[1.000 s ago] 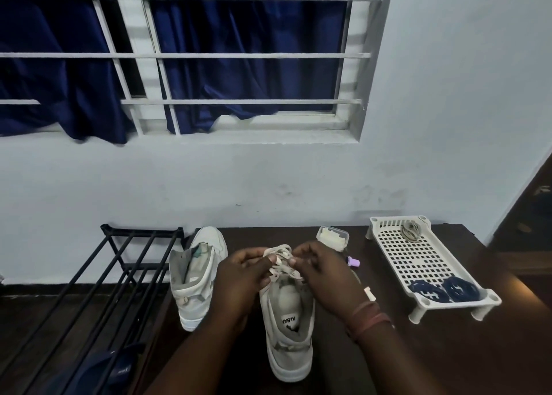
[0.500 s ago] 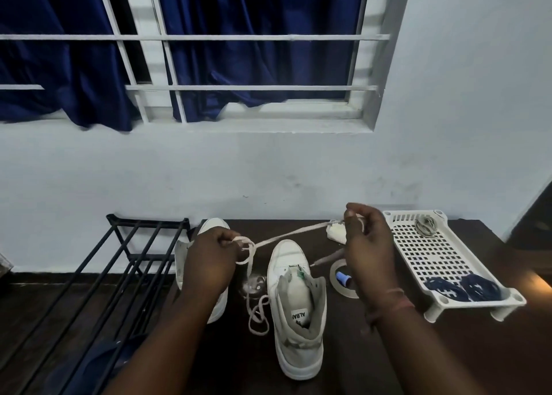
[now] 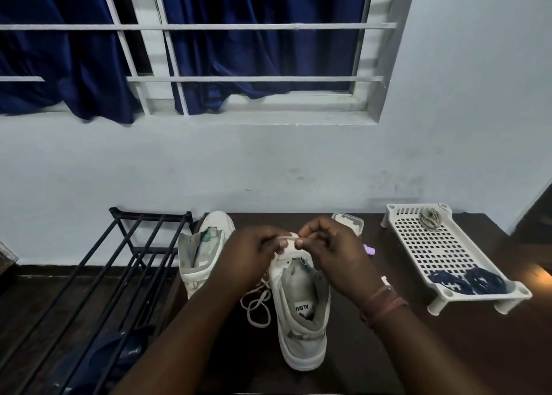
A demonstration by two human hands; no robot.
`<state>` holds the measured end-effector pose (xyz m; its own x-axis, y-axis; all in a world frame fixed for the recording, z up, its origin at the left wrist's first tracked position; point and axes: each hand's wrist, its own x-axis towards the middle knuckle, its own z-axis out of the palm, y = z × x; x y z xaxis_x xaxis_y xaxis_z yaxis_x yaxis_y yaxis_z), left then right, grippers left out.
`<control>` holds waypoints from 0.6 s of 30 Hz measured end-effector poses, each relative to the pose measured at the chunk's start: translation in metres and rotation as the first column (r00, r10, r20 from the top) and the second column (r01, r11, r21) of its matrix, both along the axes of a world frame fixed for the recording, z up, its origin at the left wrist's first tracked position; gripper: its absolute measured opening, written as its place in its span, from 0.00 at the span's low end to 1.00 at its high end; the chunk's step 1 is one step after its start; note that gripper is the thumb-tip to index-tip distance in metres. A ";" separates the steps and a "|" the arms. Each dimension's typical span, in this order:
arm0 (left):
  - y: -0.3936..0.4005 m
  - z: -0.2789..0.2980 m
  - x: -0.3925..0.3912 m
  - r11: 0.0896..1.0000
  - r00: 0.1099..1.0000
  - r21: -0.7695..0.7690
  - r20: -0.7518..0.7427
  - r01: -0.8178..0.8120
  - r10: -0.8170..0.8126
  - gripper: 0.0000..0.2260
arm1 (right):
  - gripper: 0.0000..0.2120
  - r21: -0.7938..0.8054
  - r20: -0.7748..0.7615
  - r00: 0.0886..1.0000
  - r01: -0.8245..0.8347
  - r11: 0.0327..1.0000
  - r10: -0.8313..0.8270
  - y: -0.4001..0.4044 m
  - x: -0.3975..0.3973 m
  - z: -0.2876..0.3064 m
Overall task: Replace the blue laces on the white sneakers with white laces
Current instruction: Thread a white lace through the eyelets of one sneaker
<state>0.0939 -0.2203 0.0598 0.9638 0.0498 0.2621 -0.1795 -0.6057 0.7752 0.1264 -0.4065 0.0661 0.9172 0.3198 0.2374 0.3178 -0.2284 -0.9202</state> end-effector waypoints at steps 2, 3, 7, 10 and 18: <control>0.011 -0.001 0.003 0.979 0.982 -0.078 0.011 -0.189 0.191 0.07 | 0.04 -0.025 -0.023 0.999 0.048 0.999 -0.048 -0.010 0.006 -0.006; 0.016 -0.001 0.004 0.964 0.969 -0.098 -0.018 -0.246 0.246 0.07 | 0.05 -0.040 -0.040 0.997 0.062 0.997 -0.063 -0.014 0.008 -0.009; 0.023 -0.008 0.002 0.924 0.918 0.059 -0.101 -0.378 0.383 0.07 | 0.04 -0.161 -0.027 0.978 0.202 0.966 -0.208 -0.015 0.013 -0.024; 0.021 -0.013 0.002 0.883 0.883 0.196 -0.121 -0.427 0.454 0.07 | 0.08 -0.193 -0.027 0.975 0.212 0.958 -0.221 -0.010 0.012 -0.029; -0.015 -0.016 0.008 0.987 0.984 0.020 -0.091 0.157 -0.155 0.17 | 0.09 -0.012 -0.005 0.997 0.081 0.997 -0.081 0.006 -0.001 -0.020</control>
